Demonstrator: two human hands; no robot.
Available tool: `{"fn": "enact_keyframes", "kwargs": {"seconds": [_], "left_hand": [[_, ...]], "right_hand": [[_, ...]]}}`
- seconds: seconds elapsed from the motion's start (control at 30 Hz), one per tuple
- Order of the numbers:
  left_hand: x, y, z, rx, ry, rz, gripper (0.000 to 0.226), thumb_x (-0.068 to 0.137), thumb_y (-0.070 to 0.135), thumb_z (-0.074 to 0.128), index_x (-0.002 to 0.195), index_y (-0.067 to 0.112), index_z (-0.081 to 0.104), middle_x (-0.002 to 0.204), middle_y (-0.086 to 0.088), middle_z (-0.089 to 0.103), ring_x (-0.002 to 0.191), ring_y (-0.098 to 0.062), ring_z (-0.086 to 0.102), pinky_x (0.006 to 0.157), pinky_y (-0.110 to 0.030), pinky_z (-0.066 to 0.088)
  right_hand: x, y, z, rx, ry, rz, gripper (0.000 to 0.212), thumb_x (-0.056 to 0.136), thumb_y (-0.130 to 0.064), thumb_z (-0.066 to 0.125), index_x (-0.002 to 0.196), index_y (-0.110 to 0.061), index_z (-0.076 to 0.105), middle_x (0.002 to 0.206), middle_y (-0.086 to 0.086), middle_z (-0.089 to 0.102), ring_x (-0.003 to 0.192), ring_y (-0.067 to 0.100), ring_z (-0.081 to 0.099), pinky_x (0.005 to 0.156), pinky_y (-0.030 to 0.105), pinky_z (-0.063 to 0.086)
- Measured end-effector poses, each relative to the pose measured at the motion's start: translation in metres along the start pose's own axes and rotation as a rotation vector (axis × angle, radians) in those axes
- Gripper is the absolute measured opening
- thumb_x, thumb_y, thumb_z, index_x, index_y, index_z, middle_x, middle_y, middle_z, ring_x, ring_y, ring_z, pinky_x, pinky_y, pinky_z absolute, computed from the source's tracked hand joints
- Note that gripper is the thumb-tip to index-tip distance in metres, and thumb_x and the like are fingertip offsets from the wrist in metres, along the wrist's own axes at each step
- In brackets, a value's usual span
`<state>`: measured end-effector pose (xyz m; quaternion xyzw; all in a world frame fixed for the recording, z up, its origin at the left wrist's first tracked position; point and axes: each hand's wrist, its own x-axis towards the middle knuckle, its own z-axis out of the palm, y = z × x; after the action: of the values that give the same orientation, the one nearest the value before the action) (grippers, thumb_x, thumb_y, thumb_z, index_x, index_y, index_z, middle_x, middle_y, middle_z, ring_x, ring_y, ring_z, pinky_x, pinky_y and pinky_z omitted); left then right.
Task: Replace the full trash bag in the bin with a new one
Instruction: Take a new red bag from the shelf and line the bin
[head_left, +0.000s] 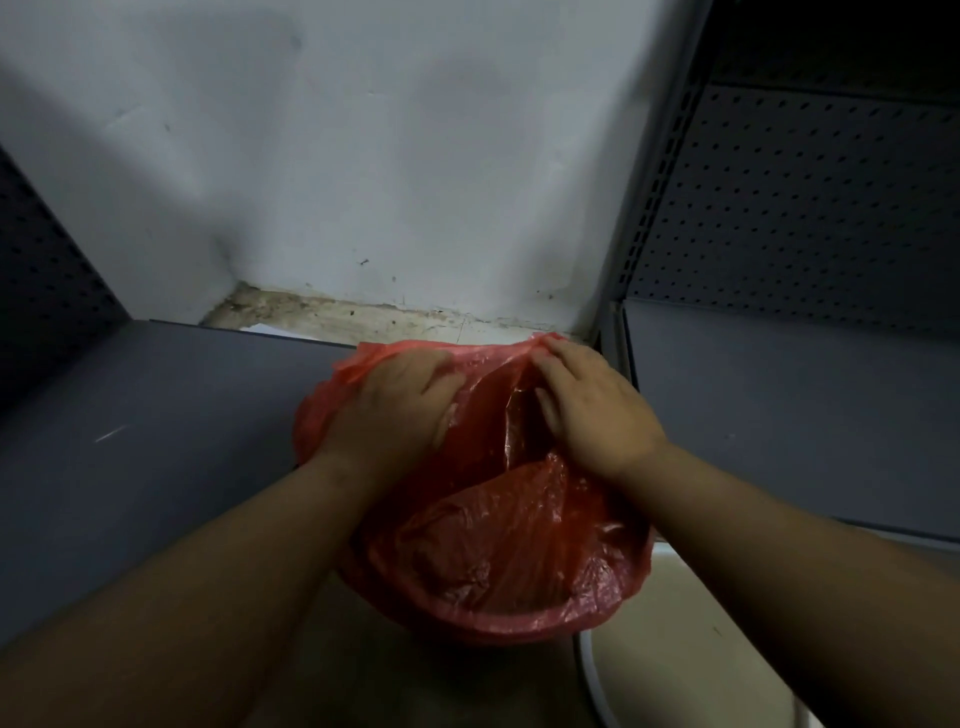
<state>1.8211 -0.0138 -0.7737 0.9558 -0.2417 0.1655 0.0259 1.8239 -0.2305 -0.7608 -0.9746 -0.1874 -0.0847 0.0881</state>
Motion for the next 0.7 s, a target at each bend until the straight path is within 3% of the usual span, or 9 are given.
{"fn": "enact_keyframes", "kwargs": {"seconds": [0.1, 0.2, 0.27, 0.43, 0.6, 0.7], "left_hand": [[0.007, -0.004, 0.007, 0.021, -0.129, -0.009, 0.055, 0.088, 0.035, 0.034, 0.13, 0.005, 0.052, 0.137, -0.019, 0.051, 0.128, -0.035, 0.048, 0.106, -0.046, 0.037], [0.012, -0.008, 0.013, -0.02, -0.243, -0.08, 0.061, 0.097, 0.041, 0.03, 0.149, 0.013, 0.015, 0.158, -0.009, 0.014, 0.146, -0.022, 0.011, 0.119, -0.038, 0.013], [0.016, -0.01, 0.012, -0.042, -0.308, -0.141, 0.064, 0.097, 0.043, 0.031, 0.15, 0.017, 0.007, 0.159, -0.006, 0.007, 0.147, -0.018, 0.005, 0.119, -0.037, 0.011], [0.026, -0.019, 0.009, -0.237, -0.377, -0.291, 0.06, 0.096, 0.045, 0.032, 0.149, 0.022, 0.014, 0.157, -0.004, 0.021, 0.142, -0.021, 0.024, 0.113, -0.04, 0.026], [0.028, -0.027, 0.005, -0.659, -0.324, -0.575, 0.042, 0.1, 0.035, 0.032, 0.138, 0.019, 0.041, 0.144, -0.008, 0.044, 0.13, -0.026, 0.042, 0.106, -0.037, 0.032], [0.024, -0.032, 0.006, -0.656, -0.315, -0.628, 0.037, 0.101, 0.022, 0.028, 0.131, 0.011, 0.048, 0.139, -0.014, 0.048, 0.126, -0.028, 0.044, 0.102, -0.036, 0.033]], "right_hand": [[0.01, 0.004, 0.006, -0.054, -0.188, -0.012, 0.06, 0.101, -0.039, 0.027, 0.152, -0.014, 0.008, 0.161, 0.006, 0.003, 0.149, 0.019, 0.003, 0.121, 0.033, 0.006], [0.022, 0.008, 0.011, -0.056, -0.288, 0.012, 0.065, 0.1, -0.046, 0.022, 0.152, -0.014, -0.001, 0.161, 0.005, -0.004, 0.149, 0.017, -0.003, 0.122, 0.033, 0.003], [0.028, 0.008, 0.012, -0.018, -0.326, 0.031, 0.066, 0.1, -0.048, 0.023, 0.152, -0.015, -0.001, 0.161, 0.005, -0.003, 0.149, 0.017, -0.002, 0.122, 0.036, 0.005], [0.038, 0.008, 0.004, 0.191, -0.322, 0.142, 0.057, 0.1, -0.046, 0.027, 0.152, -0.024, 0.015, 0.159, 0.0, 0.019, 0.145, 0.021, 0.022, 0.116, 0.035, 0.021], [0.04, 0.014, -0.003, 0.624, -0.274, 0.411, 0.048, 0.1, -0.046, 0.029, 0.139, -0.025, 0.046, 0.148, 0.001, 0.043, 0.136, 0.02, 0.039, 0.108, 0.03, 0.028], [0.036, 0.017, -0.004, 0.816, -0.242, 0.526, 0.048, 0.1, -0.046, 0.029, 0.129, -0.021, 0.058, 0.131, 0.002, 0.059, 0.119, 0.019, 0.054, 0.102, 0.03, 0.035]]}}
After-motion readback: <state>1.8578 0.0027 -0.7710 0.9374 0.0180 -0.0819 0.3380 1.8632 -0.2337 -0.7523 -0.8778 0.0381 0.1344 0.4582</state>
